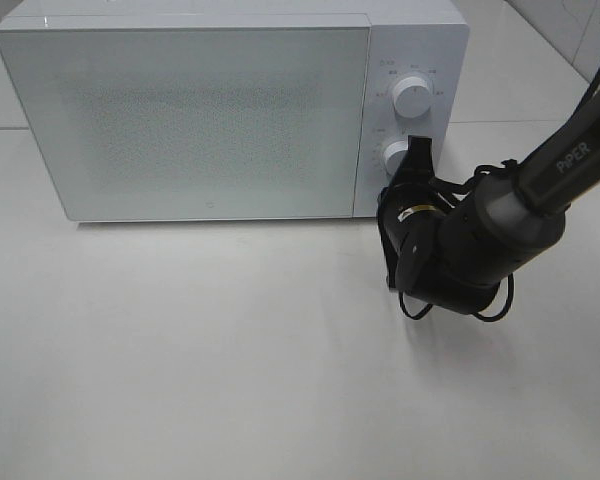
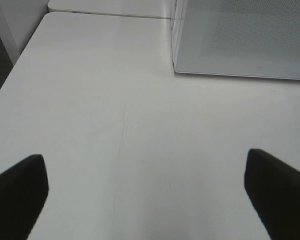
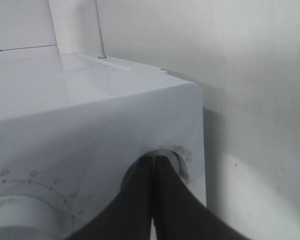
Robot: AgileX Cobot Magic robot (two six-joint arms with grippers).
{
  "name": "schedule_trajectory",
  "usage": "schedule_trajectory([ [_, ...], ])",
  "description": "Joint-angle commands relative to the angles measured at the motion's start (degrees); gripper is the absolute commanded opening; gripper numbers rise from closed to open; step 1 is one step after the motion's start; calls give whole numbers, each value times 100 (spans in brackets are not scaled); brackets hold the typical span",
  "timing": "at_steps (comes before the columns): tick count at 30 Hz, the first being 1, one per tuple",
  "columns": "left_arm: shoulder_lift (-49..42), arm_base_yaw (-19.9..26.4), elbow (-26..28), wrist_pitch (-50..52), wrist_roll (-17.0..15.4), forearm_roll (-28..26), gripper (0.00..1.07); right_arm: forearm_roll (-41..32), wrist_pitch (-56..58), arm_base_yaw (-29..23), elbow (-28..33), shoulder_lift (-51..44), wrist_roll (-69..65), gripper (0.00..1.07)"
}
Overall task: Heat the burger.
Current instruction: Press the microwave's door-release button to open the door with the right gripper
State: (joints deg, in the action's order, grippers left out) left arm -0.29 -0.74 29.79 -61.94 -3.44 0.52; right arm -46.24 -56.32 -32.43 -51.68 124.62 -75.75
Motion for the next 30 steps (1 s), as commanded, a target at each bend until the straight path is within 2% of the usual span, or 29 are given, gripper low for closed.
schedule_trajectory([
  [1, -92, 23, -11, 74, -6, -52, 101, 252, -1186, 92, -481, 103, 115, 0],
  [11, -92, 23, -11, 74, -6, -52, 101, 264, -1421, 92, -928, 275, 361, 0],
  [30, -92, 23, -11, 74, -6, -52, 101, 264, -1272, 74, -917, 275, 435, 0],
])
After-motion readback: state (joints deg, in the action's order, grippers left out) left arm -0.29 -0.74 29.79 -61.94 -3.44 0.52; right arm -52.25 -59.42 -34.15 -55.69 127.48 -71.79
